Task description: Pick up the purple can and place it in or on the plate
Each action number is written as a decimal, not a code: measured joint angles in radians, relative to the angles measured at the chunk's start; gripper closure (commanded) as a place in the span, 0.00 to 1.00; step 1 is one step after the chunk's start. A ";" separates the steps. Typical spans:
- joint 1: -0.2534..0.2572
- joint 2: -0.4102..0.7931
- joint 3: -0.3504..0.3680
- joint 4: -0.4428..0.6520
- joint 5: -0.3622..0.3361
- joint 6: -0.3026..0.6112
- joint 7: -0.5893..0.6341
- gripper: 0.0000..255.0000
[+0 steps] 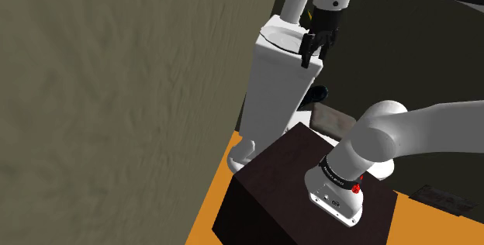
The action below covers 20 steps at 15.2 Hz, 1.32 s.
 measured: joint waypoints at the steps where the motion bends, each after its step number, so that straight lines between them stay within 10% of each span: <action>1: 0.000 0.000 0.000 0.000 0.000 0.000 0.000 0.00; 20: -0.082 0.382 -0.364 0.487 -0.083 0.049 -0.402 0.00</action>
